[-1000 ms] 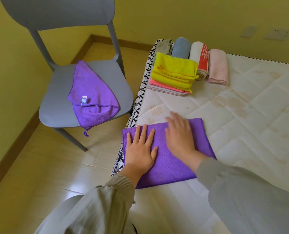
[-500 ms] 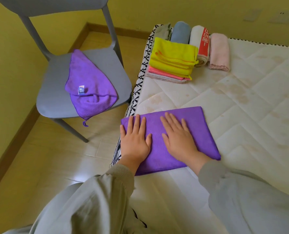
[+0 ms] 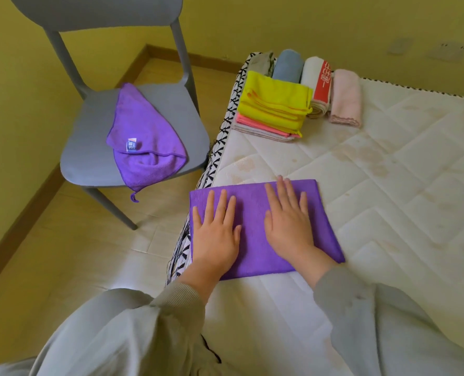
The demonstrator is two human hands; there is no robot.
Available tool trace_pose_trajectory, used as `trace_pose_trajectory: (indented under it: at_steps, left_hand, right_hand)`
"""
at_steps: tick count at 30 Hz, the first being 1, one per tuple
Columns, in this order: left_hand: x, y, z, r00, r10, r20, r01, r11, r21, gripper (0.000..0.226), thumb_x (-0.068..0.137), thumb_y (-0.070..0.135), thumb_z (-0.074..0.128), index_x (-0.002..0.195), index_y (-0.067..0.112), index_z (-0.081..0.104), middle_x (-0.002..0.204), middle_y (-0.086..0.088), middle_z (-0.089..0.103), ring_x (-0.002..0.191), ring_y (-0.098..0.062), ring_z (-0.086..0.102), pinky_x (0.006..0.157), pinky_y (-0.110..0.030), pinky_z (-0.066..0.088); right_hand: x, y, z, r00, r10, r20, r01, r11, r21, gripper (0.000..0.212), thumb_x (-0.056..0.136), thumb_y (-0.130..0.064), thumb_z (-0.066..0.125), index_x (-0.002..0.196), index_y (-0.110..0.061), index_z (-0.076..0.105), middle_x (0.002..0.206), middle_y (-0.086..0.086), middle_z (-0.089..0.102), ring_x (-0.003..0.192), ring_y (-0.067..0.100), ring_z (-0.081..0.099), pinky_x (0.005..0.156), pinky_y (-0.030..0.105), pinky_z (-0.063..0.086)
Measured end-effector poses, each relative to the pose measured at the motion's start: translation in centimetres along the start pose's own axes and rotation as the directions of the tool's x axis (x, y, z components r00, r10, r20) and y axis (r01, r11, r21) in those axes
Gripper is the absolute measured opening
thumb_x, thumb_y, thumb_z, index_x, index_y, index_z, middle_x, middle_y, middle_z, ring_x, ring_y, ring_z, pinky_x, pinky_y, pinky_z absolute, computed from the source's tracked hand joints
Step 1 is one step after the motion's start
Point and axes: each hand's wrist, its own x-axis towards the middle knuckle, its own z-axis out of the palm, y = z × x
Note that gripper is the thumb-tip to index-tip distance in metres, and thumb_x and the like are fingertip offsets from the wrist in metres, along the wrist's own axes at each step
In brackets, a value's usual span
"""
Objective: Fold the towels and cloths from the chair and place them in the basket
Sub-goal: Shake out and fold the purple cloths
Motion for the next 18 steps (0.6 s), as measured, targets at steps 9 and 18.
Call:
trace_pose_trajectory:
  at_steps: [9,18]
  left_hand:
    - [-1.9,-2.7,1.4,0.996,-0.018,0.084,0.022,0.999,-0.049,0.062,0.092,0.05,0.023,0.148,0.023,0.031,0.156,-0.002,0.026,0.145,-0.027,0.019,0.11,-0.057,0.02]
    - [-2.0,-2.2,1.0,0.98,-0.083,0.181,0.081,0.997,0.015,0.078,0.078,0.056,-0.011,0.151,0.031,-0.005,0.16,0.004,-0.011,0.146,-0.021,-0.014,0.115,-0.052,0.003]
  right_hand:
    - [-0.7,2.2,2.1,0.989,0.005,0.148,-0.005,1.0,-0.004,0.067,0.089,-0.045,0.006,0.151,-0.024,0.017,0.16,0.0,0.012,0.147,0.018,0.009,0.116,0.048,0.007]
    - [-0.4,4.5,1.4,0.896,0.439,0.066,-0.443,0.89,0.105,0.068,0.093,-0.047,0.037,0.149,-0.012,0.022,0.153,0.013,0.026,0.141,0.029,0.023,0.112,0.045,0.02]
